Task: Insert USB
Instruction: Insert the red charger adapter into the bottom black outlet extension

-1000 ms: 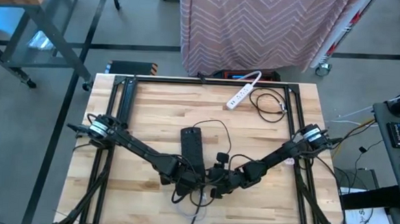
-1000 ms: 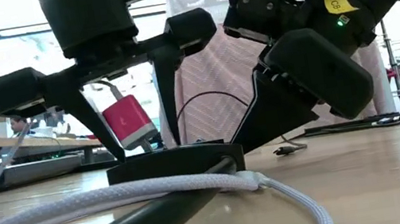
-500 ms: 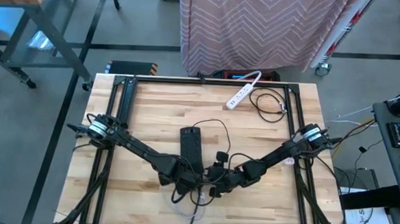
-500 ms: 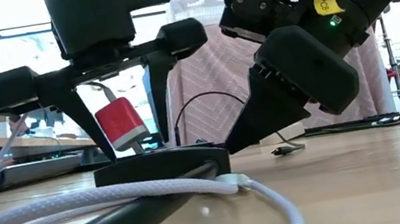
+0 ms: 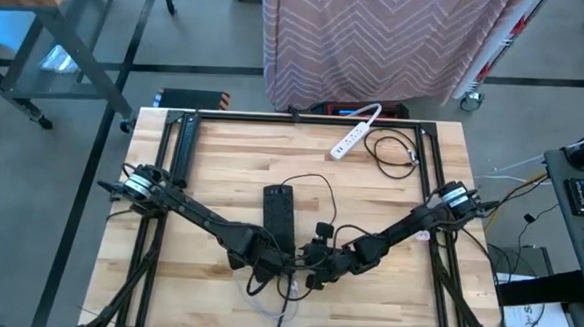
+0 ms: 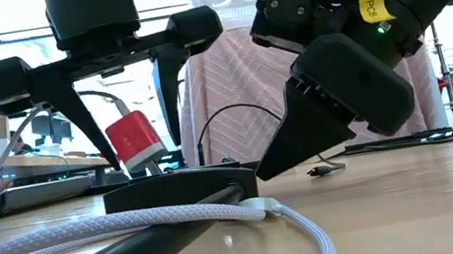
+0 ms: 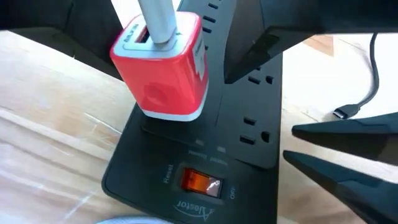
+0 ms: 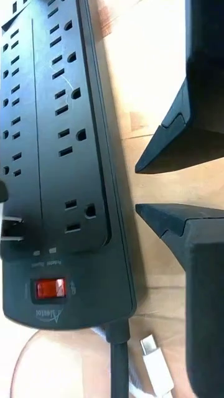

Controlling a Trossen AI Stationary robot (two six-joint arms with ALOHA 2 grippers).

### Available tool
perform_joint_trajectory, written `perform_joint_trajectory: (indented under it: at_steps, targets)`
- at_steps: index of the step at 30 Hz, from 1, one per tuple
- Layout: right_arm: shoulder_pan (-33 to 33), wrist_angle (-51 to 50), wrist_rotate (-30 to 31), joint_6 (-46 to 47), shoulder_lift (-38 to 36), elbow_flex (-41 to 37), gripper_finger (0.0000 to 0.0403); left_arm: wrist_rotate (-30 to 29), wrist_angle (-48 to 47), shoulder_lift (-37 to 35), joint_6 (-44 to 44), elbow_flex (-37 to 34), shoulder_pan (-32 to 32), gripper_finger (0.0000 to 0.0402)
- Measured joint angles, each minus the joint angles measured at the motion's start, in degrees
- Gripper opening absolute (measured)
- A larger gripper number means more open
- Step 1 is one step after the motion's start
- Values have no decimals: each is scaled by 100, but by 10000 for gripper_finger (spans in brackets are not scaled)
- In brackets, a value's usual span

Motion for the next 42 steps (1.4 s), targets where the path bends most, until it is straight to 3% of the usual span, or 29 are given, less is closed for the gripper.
perform_joint_trajectory:
  at_steps: [8, 15, 29, 38, 42]
  targets:
    - [7, -8, 0, 13, 2, 2, 95, -24, -74, -16, -44, 0, -54, 240]
    - [7, -16, 0, 53, 2, 2, 100, -258, -85, -97, -51, 2, -109, 210]
    - [-17, -14, 0, 103, 7, 2, 72, -257, -40, -103, -62, 7, -116, 135]
    - [-17, -22, -2, 103, 11, 2, 64, -234, 158, -80, -23, 7, -108, 148]
    - [-17, -26, -2, 103, 11, 2, 66, -198, 165, -21, -25, 18, -107, 135]
